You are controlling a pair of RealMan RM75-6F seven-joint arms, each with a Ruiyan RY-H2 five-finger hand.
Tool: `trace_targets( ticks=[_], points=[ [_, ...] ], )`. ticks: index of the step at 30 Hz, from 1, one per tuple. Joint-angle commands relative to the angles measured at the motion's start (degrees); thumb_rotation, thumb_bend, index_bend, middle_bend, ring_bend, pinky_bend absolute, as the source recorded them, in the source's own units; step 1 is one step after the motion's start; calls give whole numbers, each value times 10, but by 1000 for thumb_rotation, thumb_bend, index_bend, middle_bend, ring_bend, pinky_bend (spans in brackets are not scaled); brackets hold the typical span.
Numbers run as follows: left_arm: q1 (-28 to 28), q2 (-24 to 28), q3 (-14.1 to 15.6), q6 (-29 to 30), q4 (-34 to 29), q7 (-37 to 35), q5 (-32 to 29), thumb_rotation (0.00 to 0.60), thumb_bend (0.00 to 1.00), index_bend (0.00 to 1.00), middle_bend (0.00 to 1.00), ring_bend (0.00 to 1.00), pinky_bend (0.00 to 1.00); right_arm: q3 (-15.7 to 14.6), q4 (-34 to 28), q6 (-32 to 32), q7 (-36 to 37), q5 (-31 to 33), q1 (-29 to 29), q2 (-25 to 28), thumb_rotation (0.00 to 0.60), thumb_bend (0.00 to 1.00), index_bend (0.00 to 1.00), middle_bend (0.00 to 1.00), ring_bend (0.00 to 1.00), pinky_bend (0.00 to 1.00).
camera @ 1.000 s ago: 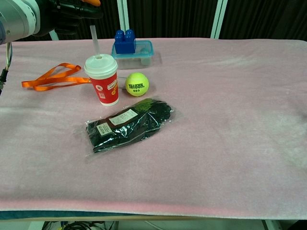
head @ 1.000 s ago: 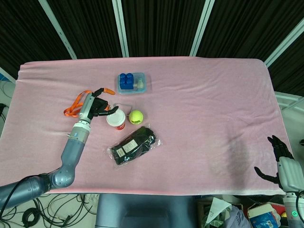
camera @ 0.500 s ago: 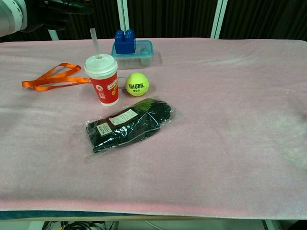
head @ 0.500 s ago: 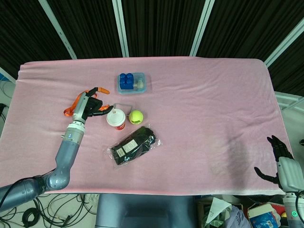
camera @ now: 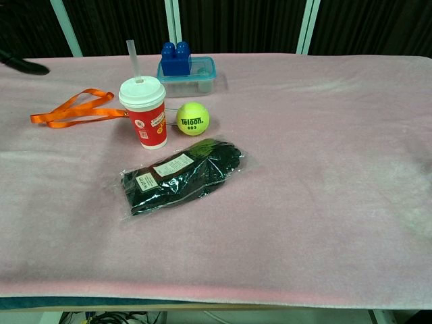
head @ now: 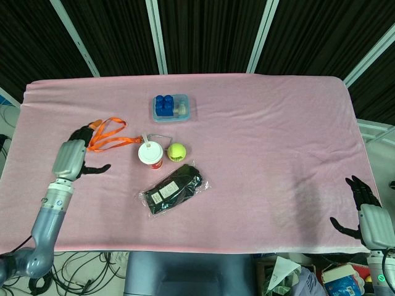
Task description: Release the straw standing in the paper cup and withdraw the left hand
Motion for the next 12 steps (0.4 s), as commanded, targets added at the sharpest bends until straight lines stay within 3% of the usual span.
trace_targets(
  ticks=[1, 4, 9, 12],
  points=[
    [65, 45, 66, 76, -22, 64, 56, 600, 43, 0, 0, 0, 0, -1, 2, 3, -5, -3, -1, -1, 600, 144, 0, 0, 0, 166],
    [117, 57, 102, 120, -31, 50, 74, 600, 37, 0, 0, 0, 0, -1, 5, 8, -10, -7, -1, -3, 600, 144, 0, 0, 0, 166],
    [169, 65, 146, 135, -14, 18, 95, 600, 36, 0, 0, 0, 0, -2, 7, 12, -15, -12, -2, -5, 600, 143, 0, 0, 0, 166],
    [178, 64, 144, 137, -6, 9, 95, 600, 37, 0, 0, 0, 0, -4, 9, 15, -17, -17, -2, -5, 600, 144, 0, 0, 0, 166]
  ],
)
